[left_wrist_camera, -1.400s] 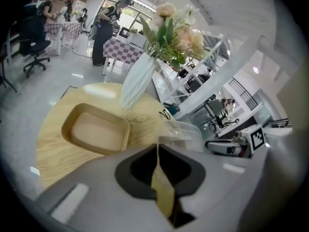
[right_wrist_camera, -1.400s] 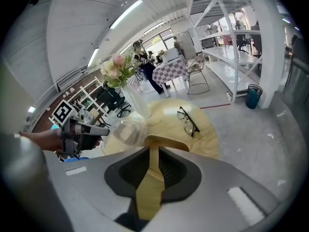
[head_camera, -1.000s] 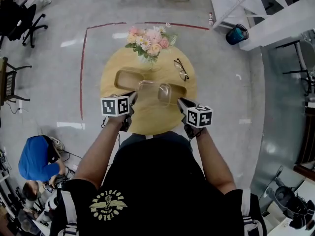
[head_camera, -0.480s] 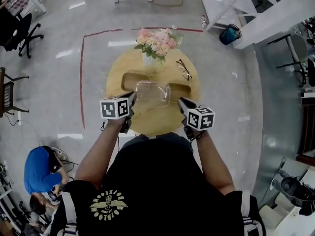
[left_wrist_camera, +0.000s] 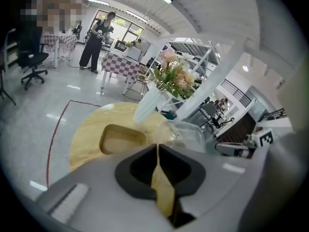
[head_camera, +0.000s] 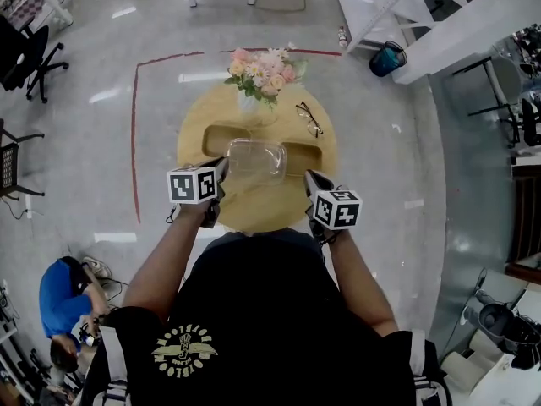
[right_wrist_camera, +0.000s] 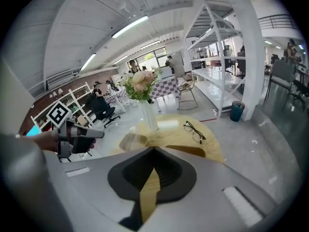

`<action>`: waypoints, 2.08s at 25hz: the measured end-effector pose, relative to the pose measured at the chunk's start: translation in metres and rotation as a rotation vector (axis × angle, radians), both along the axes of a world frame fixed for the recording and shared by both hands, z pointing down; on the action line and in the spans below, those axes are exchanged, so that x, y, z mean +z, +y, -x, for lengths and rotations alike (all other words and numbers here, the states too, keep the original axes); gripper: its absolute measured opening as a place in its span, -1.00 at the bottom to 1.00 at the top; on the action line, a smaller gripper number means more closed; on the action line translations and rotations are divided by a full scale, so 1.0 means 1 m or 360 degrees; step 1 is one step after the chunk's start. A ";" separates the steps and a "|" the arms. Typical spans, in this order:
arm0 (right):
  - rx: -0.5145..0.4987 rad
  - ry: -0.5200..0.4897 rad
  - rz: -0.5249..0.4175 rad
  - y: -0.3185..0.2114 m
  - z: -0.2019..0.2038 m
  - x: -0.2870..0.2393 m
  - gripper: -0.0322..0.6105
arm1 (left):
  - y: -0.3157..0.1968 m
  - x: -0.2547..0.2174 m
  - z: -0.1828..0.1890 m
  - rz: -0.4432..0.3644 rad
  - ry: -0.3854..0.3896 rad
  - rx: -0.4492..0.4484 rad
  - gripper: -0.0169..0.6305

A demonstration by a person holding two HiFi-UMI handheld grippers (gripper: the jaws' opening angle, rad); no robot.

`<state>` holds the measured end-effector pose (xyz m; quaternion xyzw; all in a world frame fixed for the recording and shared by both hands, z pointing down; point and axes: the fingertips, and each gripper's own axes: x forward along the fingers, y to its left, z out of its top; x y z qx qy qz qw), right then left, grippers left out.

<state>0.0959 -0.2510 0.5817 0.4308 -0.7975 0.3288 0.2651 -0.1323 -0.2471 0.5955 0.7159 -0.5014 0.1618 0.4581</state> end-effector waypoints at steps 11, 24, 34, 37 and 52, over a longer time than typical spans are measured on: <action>-0.0086 -0.0026 0.0053 -0.046 -0.022 0.014 -0.90 | 0.000 0.001 -0.021 0.0045 -0.0147 -0.0219 -0.91; -0.0269 -0.0148 0.0073 -0.054 0.026 0.018 -0.90 | 0.009 0.000 0.002 0.0061 -0.0216 -0.0324 -0.91; -0.0056 -0.0069 0.0133 -0.048 0.065 0.029 -0.90 | -0.029 0.017 0.048 0.0076 -0.0236 -0.0034 -0.91; 0.0008 -0.0052 0.0130 -0.046 0.084 0.025 -0.90 | -0.034 0.025 0.068 0.0079 -0.0276 0.0073 -0.91; 0.0177 -0.0012 0.0125 -0.017 0.128 0.012 -0.90 | -0.051 0.081 0.100 0.0249 -0.0098 0.0096 -0.90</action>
